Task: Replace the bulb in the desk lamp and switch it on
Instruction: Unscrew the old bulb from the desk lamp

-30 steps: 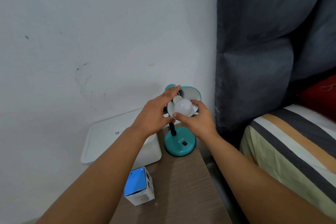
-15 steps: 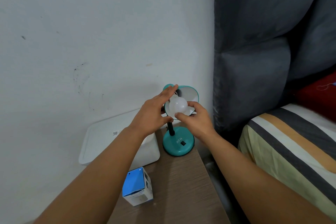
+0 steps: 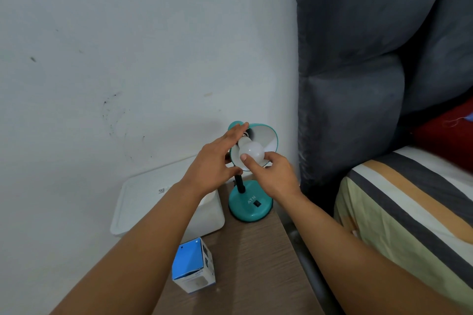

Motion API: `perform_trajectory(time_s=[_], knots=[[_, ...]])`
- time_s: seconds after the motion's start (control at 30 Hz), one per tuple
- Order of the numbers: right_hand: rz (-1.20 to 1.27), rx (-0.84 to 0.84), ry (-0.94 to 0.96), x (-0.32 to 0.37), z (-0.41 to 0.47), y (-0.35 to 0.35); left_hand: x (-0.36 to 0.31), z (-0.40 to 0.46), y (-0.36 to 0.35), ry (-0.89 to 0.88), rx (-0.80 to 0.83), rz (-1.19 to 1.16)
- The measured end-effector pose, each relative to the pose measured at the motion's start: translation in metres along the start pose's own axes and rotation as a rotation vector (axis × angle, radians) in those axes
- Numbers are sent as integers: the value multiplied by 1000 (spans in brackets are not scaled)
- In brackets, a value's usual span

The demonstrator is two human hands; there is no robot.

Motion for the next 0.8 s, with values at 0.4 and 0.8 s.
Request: perform_trajectory(time_s=[0.4, 0.8], knots=[[71, -11, -12, -5, 5, -4, -2, -1, 1, -8, -4, -9], [126, -26, 93, -10, 6, 0, 0, -1, 1, 8, 6, 11]])
Point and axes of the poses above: each hand's wrist, its own z-axis towards the middle knuckle, its own y-axis out of the back of the hand, x = y × z, the point moved 8 cm from there along z, towards the middle knuckle, and after that the axes turned 6 degrees about -x, right-handed, at the moved point
